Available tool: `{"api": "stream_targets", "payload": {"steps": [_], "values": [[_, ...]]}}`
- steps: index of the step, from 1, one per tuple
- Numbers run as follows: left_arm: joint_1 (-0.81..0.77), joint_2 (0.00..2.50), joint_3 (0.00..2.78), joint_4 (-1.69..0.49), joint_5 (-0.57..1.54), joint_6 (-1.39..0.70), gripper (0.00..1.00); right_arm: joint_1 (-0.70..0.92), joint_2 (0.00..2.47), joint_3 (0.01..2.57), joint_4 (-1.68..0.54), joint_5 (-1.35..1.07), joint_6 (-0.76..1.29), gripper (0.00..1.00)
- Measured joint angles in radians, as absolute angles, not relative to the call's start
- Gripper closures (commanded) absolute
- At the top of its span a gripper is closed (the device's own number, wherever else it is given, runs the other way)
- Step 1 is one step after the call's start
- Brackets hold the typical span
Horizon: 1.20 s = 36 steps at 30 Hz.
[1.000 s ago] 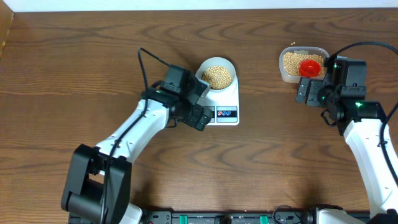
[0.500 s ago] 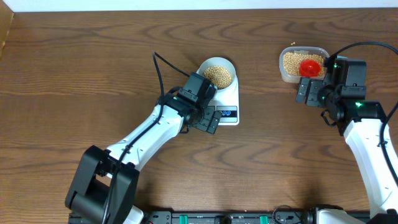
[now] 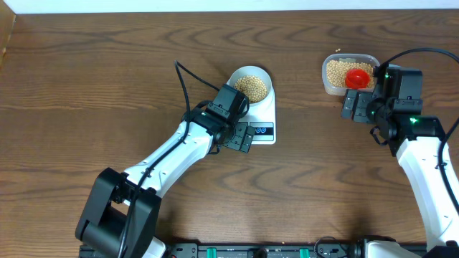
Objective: Scoop item into bowl and weigh 50g on scale
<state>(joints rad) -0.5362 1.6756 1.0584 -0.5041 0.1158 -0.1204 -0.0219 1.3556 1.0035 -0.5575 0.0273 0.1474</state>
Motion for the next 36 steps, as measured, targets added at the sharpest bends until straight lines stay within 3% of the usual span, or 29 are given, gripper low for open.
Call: {"api": "stream_targets", "payload": {"steps": [36], "values": [[-0.536, 1.676, 1.058, -0.261, 0.046, -0.070, 0.05, -0.022, 1.356, 1.003, -0.558, 0.028, 0.147, 0.01]]}}
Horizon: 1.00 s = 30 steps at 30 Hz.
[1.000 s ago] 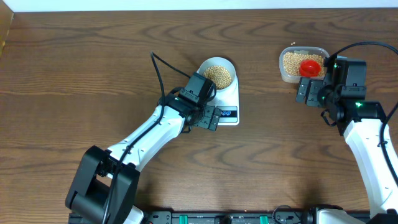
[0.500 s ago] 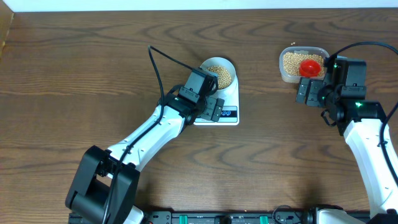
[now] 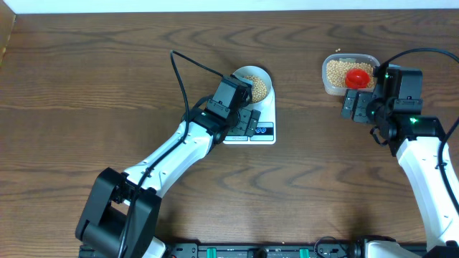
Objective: Scoop item into bowl and weigh 50g on scale
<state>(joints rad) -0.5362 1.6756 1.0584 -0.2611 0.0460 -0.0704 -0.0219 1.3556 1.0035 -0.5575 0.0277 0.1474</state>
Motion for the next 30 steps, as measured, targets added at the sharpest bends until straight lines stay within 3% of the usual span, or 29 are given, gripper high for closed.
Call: {"api": "stream_targets", "payload": {"steps": [20, 30], "values": [[-0.536, 1.676, 1.058, -0.265, 0.046, 0.001, 0.05, -0.022, 1.356, 1.003, -0.558, 0.028, 0.147, 0.01], [-0.506, 1.557, 1.058, -0.393, 0.046, 0.028, 0.05, -0.022, 1.356, 1.003, -0.558, 0.031, 0.147, 0.01]]}}
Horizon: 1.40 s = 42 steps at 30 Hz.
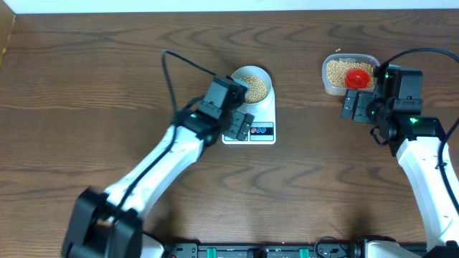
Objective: Scoop item into bowl and weigh 50g on scale
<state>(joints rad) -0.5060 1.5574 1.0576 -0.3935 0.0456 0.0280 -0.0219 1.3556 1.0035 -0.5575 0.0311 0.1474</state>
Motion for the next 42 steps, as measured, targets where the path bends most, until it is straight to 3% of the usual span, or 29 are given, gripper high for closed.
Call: {"api": "stream_targets", "payload": {"steps": [7, 16, 35, 42], "values": [[-0.414, 1.381, 1.057, -0.490, 0.046, 0.043, 0.05, -0.022, 1.356, 1.003, -0.558, 0.034, 0.147, 0.01], [-0.288, 1.139, 0.942, -0.450, 0.045, 0.077, 0.05, -0.022, 1.356, 1.003, -0.557, 0.034, 0.147, 0.01], [-0.132, 0.514, 0.216, 0.296, 0.046, 0.082, 0.05, -0.022, 1.356, 1.004, -0.558, 0.034, 0.147, 0.01], [-0.071, 0.350, 0.064, 0.364, 0.046, 0.079, 0.05, -0.022, 1.356, 1.004, -0.558, 0.034, 0.147, 0.01]]}}
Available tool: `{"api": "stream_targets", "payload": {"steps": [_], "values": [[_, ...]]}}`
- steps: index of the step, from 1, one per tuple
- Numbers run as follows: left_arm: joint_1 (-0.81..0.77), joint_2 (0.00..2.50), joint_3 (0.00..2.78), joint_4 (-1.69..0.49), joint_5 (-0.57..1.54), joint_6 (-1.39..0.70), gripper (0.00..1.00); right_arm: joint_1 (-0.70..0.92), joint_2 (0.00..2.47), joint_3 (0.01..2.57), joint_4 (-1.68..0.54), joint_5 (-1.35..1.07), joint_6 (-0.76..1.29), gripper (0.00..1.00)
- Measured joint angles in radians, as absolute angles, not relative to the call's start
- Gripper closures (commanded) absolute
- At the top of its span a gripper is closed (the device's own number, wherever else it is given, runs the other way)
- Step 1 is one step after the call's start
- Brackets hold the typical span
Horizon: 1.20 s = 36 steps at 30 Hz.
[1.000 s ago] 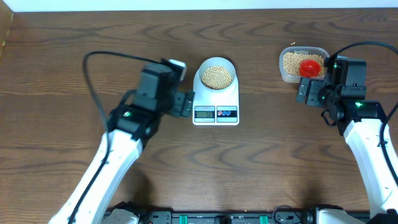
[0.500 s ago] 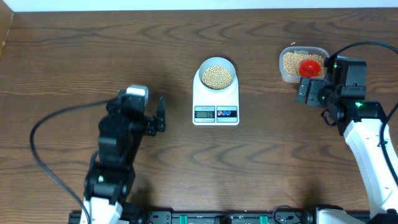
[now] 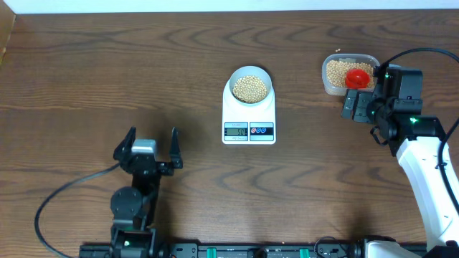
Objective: Scoop item into bowl and weigh 50g on scale
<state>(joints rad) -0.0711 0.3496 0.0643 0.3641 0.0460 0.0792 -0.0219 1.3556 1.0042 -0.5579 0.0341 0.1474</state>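
Observation:
A white scale (image 3: 249, 118) stands mid-table with its display (image 3: 235, 130) uncovered at the front. On it sits a white bowl (image 3: 250, 87) filled with tan beans. At the back right is a clear container (image 3: 337, 70) of the same beans, with a red scoop (image 3: 357, 76) lying in it. My right gripper (image 3: 351, 106) hovers just in front of that container, open and holding nothing. My left gripper (image 3: 150, 140) is pulled back to the near left, open and empty, far from the scale.
The wooden table (image 3: 107, 64) carries only the scale and the container. A black cable (image 3: 64, 193) loops by the left arm's base. The table's back edge meets a white wall.
My left arm has gone from reaching over the scale's left front corner to folded back at the near left, gripper open. The scale's display is now uncovered. The right arm has not moved.
My left gripper was first over the scale's front by the display. It then sat closer to the bowl, then at the scale's left edge. Now it is withdrawn to the near left. The bowl, the scoop in its container and the right arm stayed put.

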Motion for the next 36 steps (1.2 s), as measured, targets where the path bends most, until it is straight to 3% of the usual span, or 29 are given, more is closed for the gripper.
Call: {"api": "stream_targets", "payload": {"steps": [4, 18, 36], "values": [[-0.047, 0.262, 0.020, 0.364, 0.046, 0.077, 0.05, -0.022, 1.356, 1.004, -0.558, 0.034, 0.147, 0.01], [0.001, 0.092, 0.007, -0.007, 0.047, -0.039, 0.04, -0.022, 1.356, 1.005, -0.559, 0.034, 0.147, 0.01], [0.005, 0.042, 0.012, -0.022, 0.049, -0.080, 0.04, -0.022, 1.356, 1.005, -0.558, 0.034, 0.147, 0.01]]}}
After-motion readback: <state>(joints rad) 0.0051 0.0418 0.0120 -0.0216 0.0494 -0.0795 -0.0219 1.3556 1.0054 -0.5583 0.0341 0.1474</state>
